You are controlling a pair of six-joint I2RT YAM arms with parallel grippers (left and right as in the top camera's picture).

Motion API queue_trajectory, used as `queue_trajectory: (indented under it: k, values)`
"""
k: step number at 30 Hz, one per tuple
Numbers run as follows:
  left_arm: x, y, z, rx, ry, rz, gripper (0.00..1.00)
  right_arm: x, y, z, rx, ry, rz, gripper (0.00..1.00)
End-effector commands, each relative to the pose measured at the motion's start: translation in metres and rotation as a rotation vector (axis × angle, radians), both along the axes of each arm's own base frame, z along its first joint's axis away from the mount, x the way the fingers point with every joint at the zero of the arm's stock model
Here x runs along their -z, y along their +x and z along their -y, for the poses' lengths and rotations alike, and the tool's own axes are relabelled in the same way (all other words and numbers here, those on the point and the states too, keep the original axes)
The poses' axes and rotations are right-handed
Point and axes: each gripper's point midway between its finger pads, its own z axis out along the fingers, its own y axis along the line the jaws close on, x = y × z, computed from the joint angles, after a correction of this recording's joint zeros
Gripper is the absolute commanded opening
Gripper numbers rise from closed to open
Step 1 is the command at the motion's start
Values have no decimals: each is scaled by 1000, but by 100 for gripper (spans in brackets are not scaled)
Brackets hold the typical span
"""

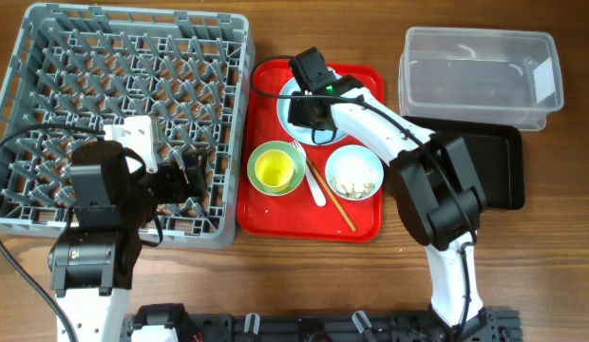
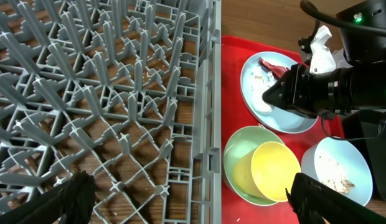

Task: Sort waste into correct bins and load items into the dishwasher rack
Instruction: 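Carry the tissue with right gripper and drop it into the clear bin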

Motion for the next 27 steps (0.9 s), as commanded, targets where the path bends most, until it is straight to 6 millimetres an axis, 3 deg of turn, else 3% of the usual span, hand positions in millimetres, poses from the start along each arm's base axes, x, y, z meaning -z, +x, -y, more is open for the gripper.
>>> queue_trajectory:
  k: [1, 6, 11, 15, 18, 21, 25, 27]
  values:
    - [-8, 2, 2, 2, -5, 17, 100, 9, 1, 0, 13, -3, -16, 4]
    - [-8, 2, 2, 2, -5, 17, 100, -21, 13, 15, 2, 3, 38, 4]
    - [-8, 2, 2, 2, -5, 17, 100, -99, 32, 44, -46, 7, 202, 4]
    - [-8, 2, 2, 2, -5, 17, 100, -166, 42, 98, 50, -42, 341, 4]
    - [-8, 2, 2, 2, -5, 17, 100, -201, 46, 147, 166, -102, 414, 4]
    - [-8, 2, 2, 2, -5, 18, 100, -215, 48, 196, 275, -159, 439, 6]
    - [-8, 2, 2, 2, -5, 17, 100, -204, 48, 237, 342, -194, 402, 9]
    - [-8, 2, 2, 2, -6, 17, 100, -196, 47, 256, 379, -208, 379, 16]
